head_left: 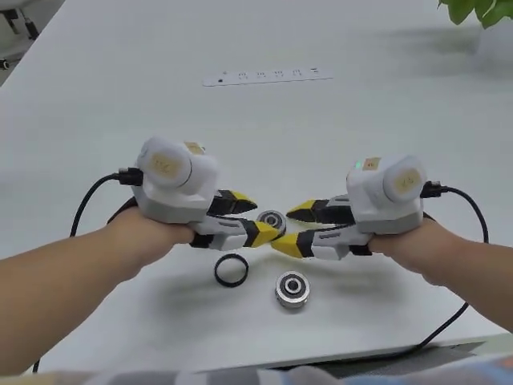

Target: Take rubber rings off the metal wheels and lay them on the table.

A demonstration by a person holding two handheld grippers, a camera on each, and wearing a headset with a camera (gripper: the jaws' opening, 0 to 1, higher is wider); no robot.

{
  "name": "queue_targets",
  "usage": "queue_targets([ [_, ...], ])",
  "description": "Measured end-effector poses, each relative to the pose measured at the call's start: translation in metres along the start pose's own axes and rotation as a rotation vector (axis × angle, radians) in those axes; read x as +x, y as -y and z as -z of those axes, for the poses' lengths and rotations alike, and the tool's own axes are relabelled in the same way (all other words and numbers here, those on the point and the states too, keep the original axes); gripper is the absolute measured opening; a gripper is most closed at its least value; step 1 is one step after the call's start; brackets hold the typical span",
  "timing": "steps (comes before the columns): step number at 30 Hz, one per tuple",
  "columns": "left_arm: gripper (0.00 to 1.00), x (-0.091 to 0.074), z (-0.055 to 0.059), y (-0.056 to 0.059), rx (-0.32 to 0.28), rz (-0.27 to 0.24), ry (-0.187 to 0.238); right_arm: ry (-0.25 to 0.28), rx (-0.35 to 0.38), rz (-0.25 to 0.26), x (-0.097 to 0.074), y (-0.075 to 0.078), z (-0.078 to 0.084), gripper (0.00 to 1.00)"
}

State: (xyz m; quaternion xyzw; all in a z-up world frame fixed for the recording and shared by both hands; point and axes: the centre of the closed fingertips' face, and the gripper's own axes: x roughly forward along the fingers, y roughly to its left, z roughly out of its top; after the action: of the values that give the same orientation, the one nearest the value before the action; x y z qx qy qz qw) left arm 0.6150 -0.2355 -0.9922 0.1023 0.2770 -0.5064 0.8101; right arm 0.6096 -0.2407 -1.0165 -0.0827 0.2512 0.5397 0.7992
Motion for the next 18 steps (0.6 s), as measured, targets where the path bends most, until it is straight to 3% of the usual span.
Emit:
queue_targets([
  [10,0.23,0.011,0.003,-0.001,0.038,0.002,-0.025,0.008,0.011,0.004,0.0,0.001,0.001,0.34],
  [18,0.16,0.013,0.004,0.003,0.139,-0.003,-0.058,0.011,0.014,0.01,-0.001,0.002,0.001,0.33],
])
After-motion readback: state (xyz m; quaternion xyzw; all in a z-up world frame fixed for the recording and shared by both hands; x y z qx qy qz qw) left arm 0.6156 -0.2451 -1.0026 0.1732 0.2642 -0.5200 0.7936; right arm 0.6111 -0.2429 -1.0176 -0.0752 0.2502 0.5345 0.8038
